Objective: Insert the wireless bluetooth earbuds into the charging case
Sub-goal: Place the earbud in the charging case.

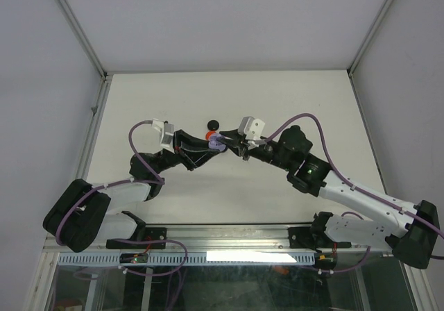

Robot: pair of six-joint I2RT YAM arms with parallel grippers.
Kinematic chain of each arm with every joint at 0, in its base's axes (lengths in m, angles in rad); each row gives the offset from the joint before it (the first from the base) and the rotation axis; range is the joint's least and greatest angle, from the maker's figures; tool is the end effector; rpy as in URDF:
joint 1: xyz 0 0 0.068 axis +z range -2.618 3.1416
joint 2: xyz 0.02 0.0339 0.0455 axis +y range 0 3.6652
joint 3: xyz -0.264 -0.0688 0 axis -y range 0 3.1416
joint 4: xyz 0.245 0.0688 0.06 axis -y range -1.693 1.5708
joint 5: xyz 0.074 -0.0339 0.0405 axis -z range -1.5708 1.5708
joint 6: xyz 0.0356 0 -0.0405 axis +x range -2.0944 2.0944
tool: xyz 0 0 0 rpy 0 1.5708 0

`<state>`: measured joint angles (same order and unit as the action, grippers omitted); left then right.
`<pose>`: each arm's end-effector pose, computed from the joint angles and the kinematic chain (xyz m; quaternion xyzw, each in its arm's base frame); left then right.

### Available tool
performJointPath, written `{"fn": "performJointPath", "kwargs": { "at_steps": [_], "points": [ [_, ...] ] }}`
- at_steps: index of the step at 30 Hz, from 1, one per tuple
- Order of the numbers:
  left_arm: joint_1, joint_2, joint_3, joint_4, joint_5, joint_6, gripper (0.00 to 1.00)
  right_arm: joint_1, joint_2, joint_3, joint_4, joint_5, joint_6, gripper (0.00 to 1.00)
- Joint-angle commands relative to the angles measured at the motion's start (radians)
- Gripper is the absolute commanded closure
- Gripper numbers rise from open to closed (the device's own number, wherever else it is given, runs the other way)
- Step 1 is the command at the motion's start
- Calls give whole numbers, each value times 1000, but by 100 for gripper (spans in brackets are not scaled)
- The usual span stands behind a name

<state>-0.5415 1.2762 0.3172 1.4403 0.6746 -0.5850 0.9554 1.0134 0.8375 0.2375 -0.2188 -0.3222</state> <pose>0.1800 -0.1342 0.2472 0.2723 0.4950 -0.5759 0.5908 0.1326 0.2009 0.3604 -0.4698 0.4992 0.2965 0.6649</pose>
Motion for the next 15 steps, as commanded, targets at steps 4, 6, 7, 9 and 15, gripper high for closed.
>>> {"fn": "performJointPath", "kwargs": {
  "at_steps": [4,6,7,9,15],
  "points": [
    [7,-7,23,169,2,-53,100,12,8,-13,76,36,-23,92],
    [7,-5,24,169,0,-57,100,15,7,-15,75,38,-23,92],
    [7,-4,25,170,-2,-60,100,15,7,-16,76,38,-24,91],
    [7,2,28,177,-4,-67,100,17,8,-18,75,38,-26,91],
    [5,9,28,202,-20,-95,100,21,12,-23,81,33,-21,92]
  ]
}}
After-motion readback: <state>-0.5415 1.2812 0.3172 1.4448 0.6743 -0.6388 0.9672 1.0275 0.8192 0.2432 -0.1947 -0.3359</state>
